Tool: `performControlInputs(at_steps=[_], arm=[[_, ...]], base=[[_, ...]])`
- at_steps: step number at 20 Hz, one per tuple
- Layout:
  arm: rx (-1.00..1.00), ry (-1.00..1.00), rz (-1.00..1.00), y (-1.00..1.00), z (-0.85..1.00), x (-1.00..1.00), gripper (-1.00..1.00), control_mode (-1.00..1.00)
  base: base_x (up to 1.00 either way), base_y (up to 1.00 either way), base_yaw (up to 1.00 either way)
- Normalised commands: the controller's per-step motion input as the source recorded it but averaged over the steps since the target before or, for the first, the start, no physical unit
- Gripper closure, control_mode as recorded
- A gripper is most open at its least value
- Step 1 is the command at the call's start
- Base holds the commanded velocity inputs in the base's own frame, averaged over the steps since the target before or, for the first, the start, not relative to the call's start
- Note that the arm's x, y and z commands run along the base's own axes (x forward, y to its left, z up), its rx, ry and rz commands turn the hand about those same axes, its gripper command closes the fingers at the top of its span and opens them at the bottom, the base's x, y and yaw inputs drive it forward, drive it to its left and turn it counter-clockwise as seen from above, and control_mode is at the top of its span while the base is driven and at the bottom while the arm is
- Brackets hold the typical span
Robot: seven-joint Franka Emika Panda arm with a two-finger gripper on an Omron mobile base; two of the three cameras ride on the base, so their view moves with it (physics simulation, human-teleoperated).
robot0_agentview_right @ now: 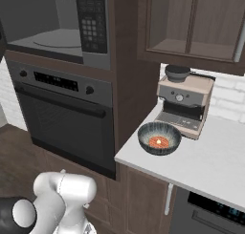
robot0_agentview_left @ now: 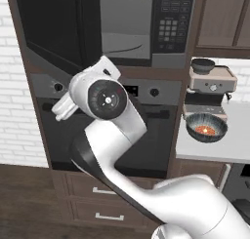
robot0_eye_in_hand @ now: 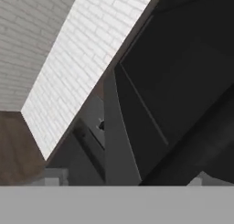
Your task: Open the microwave, place the bowl with waffle inside the microwave, then close the microwave door and turn it on.
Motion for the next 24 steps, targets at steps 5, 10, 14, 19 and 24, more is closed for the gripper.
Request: performControlInputs(at_steps=[5,10,14,19,24], arm=[[0.15,-0.38,0.0,-0.1,-0.09,-1.0,-1.0,-1.0],[0.11,-0.41,0.0,0.0,0.0,-1.0,-1.0,-1.0],[0.12,-0.4,-0.03,-0.01,0.0,-1.0,-1.0,-1.0],[0.17,-0.39,-0.04,-0.11,0.0,-1.0,-1.0,-1.0],[0.13,-0.27,-0.06,-0.11,-0.03,-1.0,-1.0,-1.0]], base=[[0.0,0.0,0.0],[0.0,0.0,0.0],[0.0,0.0,0.0],[0.0,0.0,0.0],[0.0,0.0,0.0]])
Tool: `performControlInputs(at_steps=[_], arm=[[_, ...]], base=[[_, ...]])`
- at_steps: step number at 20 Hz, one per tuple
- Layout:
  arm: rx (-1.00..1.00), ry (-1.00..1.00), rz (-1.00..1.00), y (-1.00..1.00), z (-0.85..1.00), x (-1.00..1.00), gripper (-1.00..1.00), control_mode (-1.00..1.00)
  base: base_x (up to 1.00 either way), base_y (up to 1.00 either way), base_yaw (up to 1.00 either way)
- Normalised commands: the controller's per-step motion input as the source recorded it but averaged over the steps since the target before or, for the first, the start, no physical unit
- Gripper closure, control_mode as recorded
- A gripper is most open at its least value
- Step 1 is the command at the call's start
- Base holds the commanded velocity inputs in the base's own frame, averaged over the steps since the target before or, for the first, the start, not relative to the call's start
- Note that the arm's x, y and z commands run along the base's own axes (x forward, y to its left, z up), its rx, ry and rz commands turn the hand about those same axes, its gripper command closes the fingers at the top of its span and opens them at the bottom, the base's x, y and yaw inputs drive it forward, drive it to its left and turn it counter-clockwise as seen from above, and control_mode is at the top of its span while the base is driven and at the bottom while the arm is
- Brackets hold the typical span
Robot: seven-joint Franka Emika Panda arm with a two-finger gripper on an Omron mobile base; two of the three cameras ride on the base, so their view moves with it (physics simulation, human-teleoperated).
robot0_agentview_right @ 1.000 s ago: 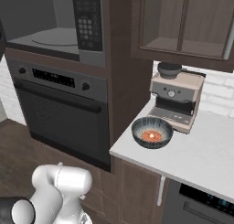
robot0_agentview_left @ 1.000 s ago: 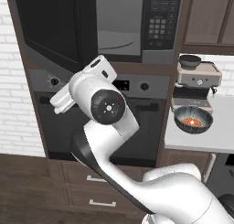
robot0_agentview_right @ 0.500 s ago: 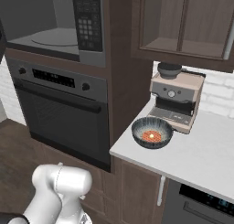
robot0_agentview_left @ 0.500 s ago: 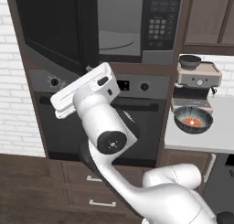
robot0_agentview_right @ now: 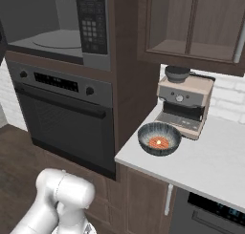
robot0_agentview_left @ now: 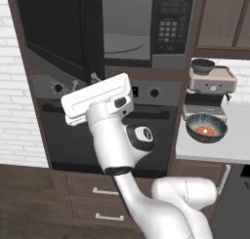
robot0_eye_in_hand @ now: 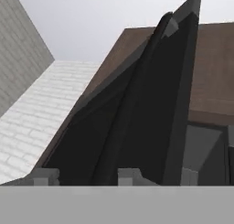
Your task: Open the microwave, place the bowl with waffle inside the microwave, then close the microwave door and turn it on.
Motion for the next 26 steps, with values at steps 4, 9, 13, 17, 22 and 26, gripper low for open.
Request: performControlInputs(at_steps=[4,9,13,17,22,26], arm=[[0.23,-0.13,-0.17,-0.08,-0.14,-1.0,-1.0,-1.0],[0.31,-0.11,-0.12,-0.34,-0.27,-1.0,-1.0,-1.0],[0.4,-0.07,-0.04,-0.46,-0.3,-1.0,-1.0,-1.0],[0.52,0.12,0.0,-0.74,-0.26,-1.0,-1.0,-1.0],[0.47,0.61,0.08,-0.92,-0.33,-0.97,-1.0,-1.0],[0.16,0.23,0.48,-0.72,-0.73,-0.46,-1.0,-1.0]], base=[[0.0,0.0,0.0],[0.0,0.0,0.0],[0.0,0.0,0.0],[0.0,0.0,0.0],[0.0,0.0,0.0],[0.0,0.0,0.0]])
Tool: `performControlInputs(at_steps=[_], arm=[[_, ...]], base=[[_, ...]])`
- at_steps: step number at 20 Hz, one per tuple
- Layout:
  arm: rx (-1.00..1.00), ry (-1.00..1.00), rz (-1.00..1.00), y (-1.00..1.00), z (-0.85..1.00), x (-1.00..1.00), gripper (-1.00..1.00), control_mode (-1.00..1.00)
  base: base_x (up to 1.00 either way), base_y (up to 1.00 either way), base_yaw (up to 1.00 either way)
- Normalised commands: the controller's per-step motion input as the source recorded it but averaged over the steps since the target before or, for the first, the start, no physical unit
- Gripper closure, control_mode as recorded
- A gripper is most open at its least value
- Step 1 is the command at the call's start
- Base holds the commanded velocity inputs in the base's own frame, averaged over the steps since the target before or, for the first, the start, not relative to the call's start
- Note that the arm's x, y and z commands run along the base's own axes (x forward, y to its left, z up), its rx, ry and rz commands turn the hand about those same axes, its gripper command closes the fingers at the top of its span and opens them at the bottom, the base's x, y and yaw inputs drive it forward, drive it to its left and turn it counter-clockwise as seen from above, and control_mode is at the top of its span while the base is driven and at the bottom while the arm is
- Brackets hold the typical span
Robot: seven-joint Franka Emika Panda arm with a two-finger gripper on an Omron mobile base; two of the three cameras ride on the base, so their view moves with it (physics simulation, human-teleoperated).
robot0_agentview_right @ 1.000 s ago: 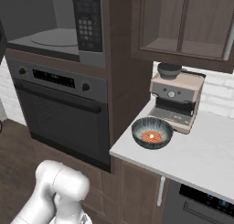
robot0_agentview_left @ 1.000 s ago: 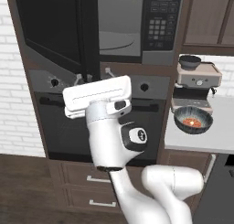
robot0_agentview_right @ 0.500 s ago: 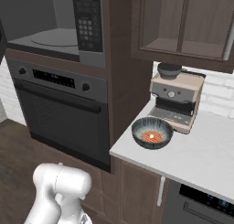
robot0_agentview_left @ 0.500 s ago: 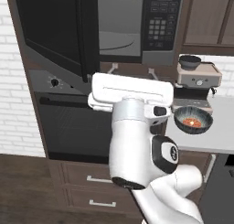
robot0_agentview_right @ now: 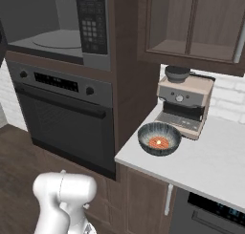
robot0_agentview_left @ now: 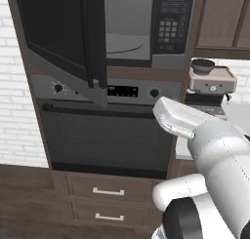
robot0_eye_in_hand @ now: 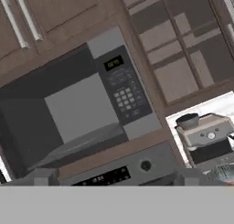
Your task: Open the microwave, place the bowl with waffle inside the microwave, then close the microwave door and turn it on.
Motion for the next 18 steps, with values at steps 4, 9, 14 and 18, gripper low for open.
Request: performControlInputs(at_steps=[4,9,14,18], arm=[[0.41,0.08,0.62,-0.23,-0.6,-0.06,-1.0,-1.0],[0.52,-0.11,0.65,-0.11,-0.05,0.46,-1.0,-1.0],[0.61,-0.05,0.56,-0.2,-0.06,0.87,-1.0,-1.0],[0.64,0.15,0.51,-0.04,-0.34,0.76,-1.0,-1.0]], base=[[0.0,0.0,0.0],[0.0,0.0,0.0],[0.0,0.0,0.0],[0.0,0.0,0.0]])
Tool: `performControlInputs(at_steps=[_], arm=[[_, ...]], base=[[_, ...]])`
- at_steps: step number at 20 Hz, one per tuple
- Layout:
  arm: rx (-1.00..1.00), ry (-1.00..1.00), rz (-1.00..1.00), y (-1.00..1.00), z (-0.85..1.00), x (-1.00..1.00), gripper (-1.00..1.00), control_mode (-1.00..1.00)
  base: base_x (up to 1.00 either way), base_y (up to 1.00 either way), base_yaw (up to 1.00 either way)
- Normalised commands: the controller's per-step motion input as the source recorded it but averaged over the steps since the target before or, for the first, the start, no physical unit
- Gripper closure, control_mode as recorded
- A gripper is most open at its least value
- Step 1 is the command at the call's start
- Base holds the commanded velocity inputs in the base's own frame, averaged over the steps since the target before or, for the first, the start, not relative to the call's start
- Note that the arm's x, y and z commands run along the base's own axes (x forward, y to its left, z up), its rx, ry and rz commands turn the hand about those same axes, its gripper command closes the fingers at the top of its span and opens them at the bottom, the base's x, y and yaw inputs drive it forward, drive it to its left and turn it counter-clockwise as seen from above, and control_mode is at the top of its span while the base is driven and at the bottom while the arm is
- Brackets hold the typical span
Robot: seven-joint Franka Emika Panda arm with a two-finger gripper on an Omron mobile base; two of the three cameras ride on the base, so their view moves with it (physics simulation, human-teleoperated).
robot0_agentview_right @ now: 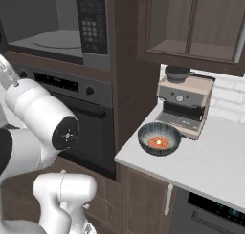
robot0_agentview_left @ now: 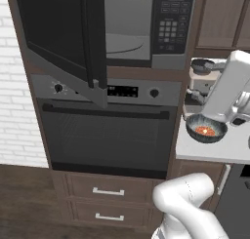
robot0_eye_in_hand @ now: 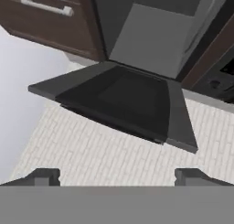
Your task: Open the microwave, place the bowl with waffle inside the microwave, then close the microwave door and turn it on.
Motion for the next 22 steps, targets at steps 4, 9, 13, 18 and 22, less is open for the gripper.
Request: performControlInputs(at_steps=[4,9,13,18,22], arm=[[0.42,0.02,0.16,0.05,-0.56,0.07,-1.0,-1.0],[0.05,0.02,-0.25,0.43,-0.53,0.0,-1.0,-1.0],[-0.03,0.23,-0.38,0.43,-0.3,0.0,-1.0,-1.0],[0.02,0.55,-0.09,0.1,-0.01,0.17,-1.0,-1.0],[0.07,0.59,0.08,0.25,-0.08,0.25,-1.0,-1.0]], base=[[0.0,0.0,0.0],[0.0,0.0,0.0],[0.0,0.0,0.0],[0.0,0.0,0.0],[0.0,0.0,0.0]])
